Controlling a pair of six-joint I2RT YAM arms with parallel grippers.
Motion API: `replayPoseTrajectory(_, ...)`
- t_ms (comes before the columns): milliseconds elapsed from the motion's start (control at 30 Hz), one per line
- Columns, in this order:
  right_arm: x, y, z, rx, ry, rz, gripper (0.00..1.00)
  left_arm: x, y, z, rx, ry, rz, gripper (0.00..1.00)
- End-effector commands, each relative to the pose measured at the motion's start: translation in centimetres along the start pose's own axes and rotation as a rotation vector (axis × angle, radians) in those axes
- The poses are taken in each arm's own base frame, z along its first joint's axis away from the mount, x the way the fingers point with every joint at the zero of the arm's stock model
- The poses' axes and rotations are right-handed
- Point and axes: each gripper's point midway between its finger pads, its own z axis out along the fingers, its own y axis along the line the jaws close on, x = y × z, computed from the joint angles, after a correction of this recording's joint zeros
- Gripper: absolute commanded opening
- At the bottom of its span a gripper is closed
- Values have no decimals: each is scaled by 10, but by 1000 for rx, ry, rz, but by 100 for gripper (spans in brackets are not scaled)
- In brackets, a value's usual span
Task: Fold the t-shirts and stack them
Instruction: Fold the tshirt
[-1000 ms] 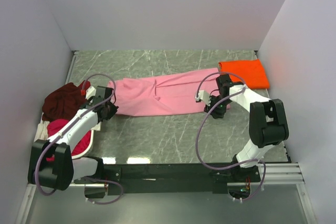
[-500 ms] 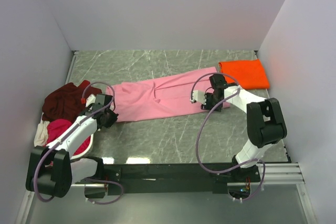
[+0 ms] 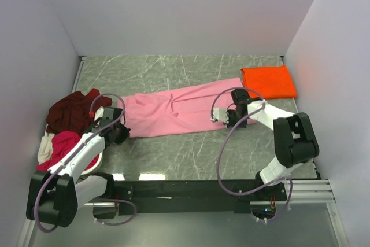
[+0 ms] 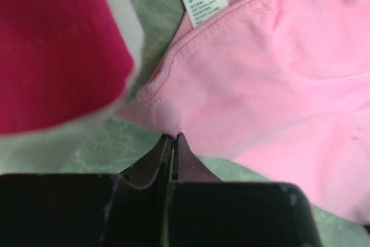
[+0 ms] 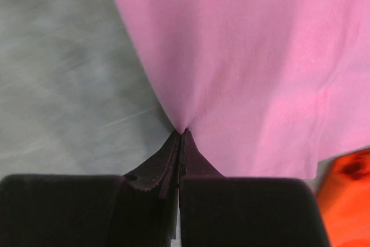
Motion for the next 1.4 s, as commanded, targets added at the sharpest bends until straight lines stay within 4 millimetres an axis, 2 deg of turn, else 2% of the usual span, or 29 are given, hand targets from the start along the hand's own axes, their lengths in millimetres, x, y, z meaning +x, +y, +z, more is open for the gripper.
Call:
replayPoseTrajectory(0, 13, 66, -26, -171, 30, -53, 0, 7, -8, -15, 73, 41, 27, 4)
replayPoseTrajectory(33, 15, 85, -27, -213, 24, -71, 0, 9, -10, -19, 94, 50, 40, 5)
replayPoseTrajectory(100, 15, 109, -40, -244, 16, -96, 0, 14, -14, -28, 141, 78, 56, 7)
replayPoseTrajectory(133, 16, 125, -39, -270, 17, -111, 0, 16, -17, -32, 165, 89, 63, 12)
replayPoseTrajectory(200, 11, 140, -48, -274, -6, -121, 3, 23, -25, -44, 238, 124, 92, 19)
replayPoseTrajectory(233, 6, 142, -53, -268, -18, -104, 19, 26, -29, -49, 279, 135, 119, 28)
replayPoseTrajectory(267, -5, 142, -59, -262, -64, -98, 25, 29, -33, -54, 317, 151, 132, 34)
replayPoseTrajectory(300, -10, 144, -66, -277, -84, -76, 31, 33, -44, -69, 406, 172, 150, 38)
replayPoseTrajectory(333, -26, 128, -79, -240, -137, -46, 38, 33, -51, -76, 460, 167, 163, 48)
replayPoseTrajectory(400, -52, 115, -89, -239, -240, -8, 45, 28, -65, -99, 579, 134, 202, 58)
replayPoseTrajectory(433, -70, 93, -101, -191, -293, 25, 47, 21, -73, -107, 625, 94, 214, 66)
replayPoseTrajectory(500, -103, 72, -100, -224, -412, 70, 47, 11, -79, -112, 649, 37, 224, 74)
replayPoseTrajectory(533, -125, 46, -113, -196, -470, 137, 48, 2, -89, -116, 684, -10, 246, 79)
replayPoseTrajectory(567, -139, 34, -100, -252, -491, 194, 48, -3, -93, -106, 664, -27, 290, 82)
replayPoseTrajectory(600, -153, 23, -99, -284, -527, 237, 48, -9, -100, -103, 661, -45, 313, 84)
replayPoseTrajectory(633, -181, -1, -118, -299, -615, 297, 48, -20, -115, -107, 692, -63, 339, 85)
replayPoseTrajectory(667, -190, -8, -100, -376, -612, 355, 47, -31, -128, -106, 715, -91, 373, 84)
replayPoseTrajectory(700, -200, -17, -99, -404, -637, 391, 46, -32, -134, -82, 677, -33, 384, 82)
replayPoseTrajectory(733, -219, -33, -112, -422, -696, 430, 45, -47, -153, -90, 742, -17, 397, 74)
replayPoseTrajectory(767, -224, -39, -98, -459, -691, 469, 45, -57, -161, -83, 758, -21, 431, 69)
replayPoseTrajectory(800, -231, -49, -96, -453, -714, 483, 45, -57, -162, -56, 720, 36, 444, 67)
replayPoseTrajectory(833, -235, -59, -91, -458, -710, 530, 45, -77, -173, -54, 732, 7, 474, 63)
replayPoseTrajectory(867, -237, -64, -88, -454, -712, 539, 45, -80, -176, -46, 729, 29, 488, 63)
replayPoseTrajectory(900, -239, -69, -87, -447, -722, 541, 45, -74, -172, -21, 685, 111, 486, 62)
replayPoseTrajectory(933, -241, -70, -85, -451, -721, 558, 45, -86, -184, -20, 701, 102, 513, 60)
replayPoseTrajectory(967, -240, -71, -80, -454, -715, 570, 45, -80, -181, 1, 673, 167, 507, 59)
replayPoseTrajectory(1033, -237, -69, -74, -463, -711, 574, 45, -82, -191, 10, 684, 199, 505, 58)
replayPoseTrajectory(1167, -234, -66, -71, -460, -709, 576, 45, -65, -194, 41, 699, 340, 469, 53)
replayPoseTrajectory(1367, -228, -67, -78, -461, -736, 587, 45, -49, -189, 59, 683, 416, 462, 52)
